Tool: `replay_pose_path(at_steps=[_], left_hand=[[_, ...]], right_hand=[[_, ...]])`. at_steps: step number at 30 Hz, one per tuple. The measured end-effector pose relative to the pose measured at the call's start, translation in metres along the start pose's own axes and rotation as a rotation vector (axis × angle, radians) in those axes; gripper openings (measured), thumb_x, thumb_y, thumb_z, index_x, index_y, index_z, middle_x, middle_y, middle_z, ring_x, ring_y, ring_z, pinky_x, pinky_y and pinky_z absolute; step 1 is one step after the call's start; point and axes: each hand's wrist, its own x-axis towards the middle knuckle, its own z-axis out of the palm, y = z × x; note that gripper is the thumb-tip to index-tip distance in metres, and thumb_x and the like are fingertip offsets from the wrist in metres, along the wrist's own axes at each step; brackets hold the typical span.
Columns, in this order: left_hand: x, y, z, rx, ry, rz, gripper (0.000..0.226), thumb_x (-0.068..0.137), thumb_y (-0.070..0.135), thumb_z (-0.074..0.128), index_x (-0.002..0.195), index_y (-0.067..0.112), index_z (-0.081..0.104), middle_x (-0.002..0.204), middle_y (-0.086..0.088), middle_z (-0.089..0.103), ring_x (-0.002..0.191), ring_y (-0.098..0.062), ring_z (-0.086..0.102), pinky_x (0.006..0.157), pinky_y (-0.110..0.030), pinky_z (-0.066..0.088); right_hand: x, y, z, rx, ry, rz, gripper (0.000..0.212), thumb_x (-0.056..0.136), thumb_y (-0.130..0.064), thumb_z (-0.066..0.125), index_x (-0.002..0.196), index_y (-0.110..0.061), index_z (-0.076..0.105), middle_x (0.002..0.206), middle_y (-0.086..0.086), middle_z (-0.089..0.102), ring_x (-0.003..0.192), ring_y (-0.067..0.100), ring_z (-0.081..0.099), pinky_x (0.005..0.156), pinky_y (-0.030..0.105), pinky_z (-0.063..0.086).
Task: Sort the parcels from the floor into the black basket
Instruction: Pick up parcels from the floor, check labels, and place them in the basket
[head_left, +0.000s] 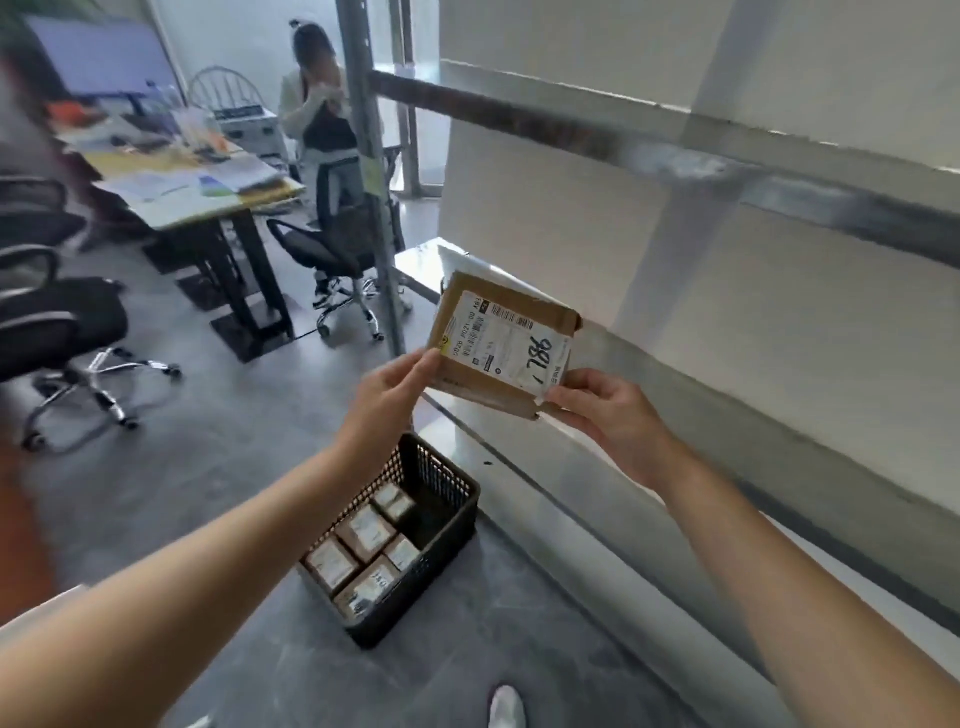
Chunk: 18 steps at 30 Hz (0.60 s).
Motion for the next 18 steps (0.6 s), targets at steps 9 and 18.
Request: replay_pose_path(at_steps=[9, 18], left_hand=[[0.033, -0.044, -0.065, 0.036, 0.314, -0.175, 0.041, 0.097, 0.022, 0.058, 0.138, 0.018, 0.052, 0.105, 0.014, 0.068, 0.09, 0.012, 0.065, 0.076, -0.005, 0.05], [0.07, -0.095, -0.083, 0.017, 0.468, -0.357, 0.054, 0.09, 0.033, 0.068, 0.14, 0.026, 0.052, 0.13, 0.002, 0.064, 0.124, -0.012, 0.057, 0.113, -0.043, 0.04]], right_hand=[[0.144, 0.035, 0.071, -0.144, -0.28, 0.086, 0.034, 0.086, -0.009, 0.071, 0.109, 0.011, 0.056, 0.107, 0.012, 0.073, 0.099, 0.028, 0.072, 0.092, 0.035, 0.057], [0.238, 0.058, 0.104, -0.215, -0.351, 0.236, 0.056, 0.089, -0.018, 0.071, 0.132, -0.022, 0.036, 0.109, 0.017, 0.063, 0.092, 0.023, 0.072, 0.07, 0.04, 0.062]])
